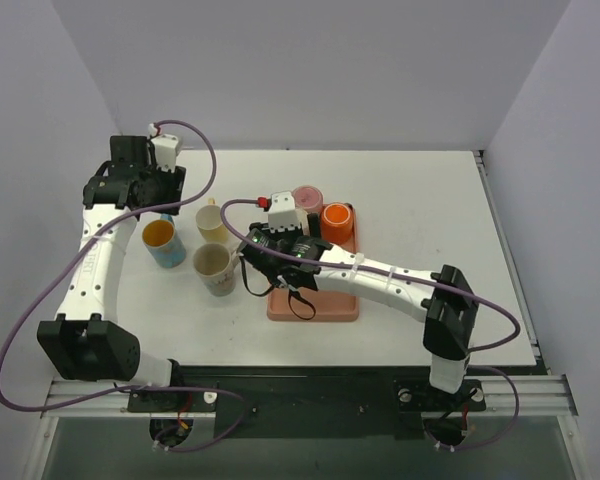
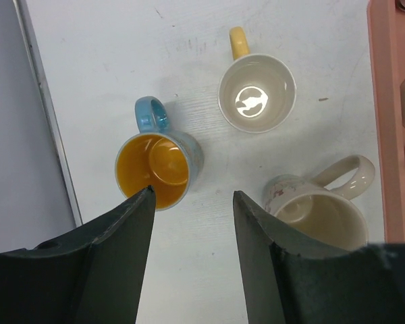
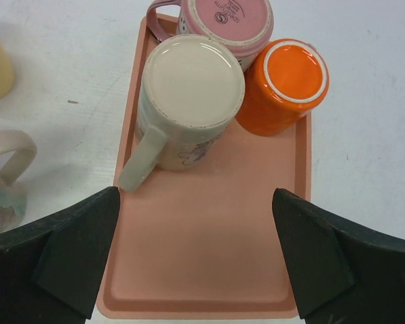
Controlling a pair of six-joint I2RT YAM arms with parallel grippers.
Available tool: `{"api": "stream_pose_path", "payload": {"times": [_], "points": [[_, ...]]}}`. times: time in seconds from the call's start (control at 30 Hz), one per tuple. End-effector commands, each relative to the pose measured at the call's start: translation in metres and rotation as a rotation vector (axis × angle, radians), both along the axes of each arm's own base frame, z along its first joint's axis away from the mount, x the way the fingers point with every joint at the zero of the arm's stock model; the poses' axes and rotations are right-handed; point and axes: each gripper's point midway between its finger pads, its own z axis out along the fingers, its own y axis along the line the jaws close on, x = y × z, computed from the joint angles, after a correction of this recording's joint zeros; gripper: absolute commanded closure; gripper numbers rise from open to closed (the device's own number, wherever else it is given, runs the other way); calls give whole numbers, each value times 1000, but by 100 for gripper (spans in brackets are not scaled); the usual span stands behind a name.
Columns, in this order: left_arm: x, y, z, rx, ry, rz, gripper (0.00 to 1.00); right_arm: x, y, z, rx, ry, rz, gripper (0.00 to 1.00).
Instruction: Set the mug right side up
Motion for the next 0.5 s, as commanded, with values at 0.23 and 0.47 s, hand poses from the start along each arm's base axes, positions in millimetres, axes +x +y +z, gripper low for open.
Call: {"api": "stream_pose_path", "payload": {"times": [0.23, 0.47], "points": [[11, 14, 27, -22, -133, 40, 40, 30, -4, -41, -91, 69, -145, 31], [14, 14, 25, -20, -127, 33, 40, 36, 2, -64, -79, 137, -155, 31]]}}
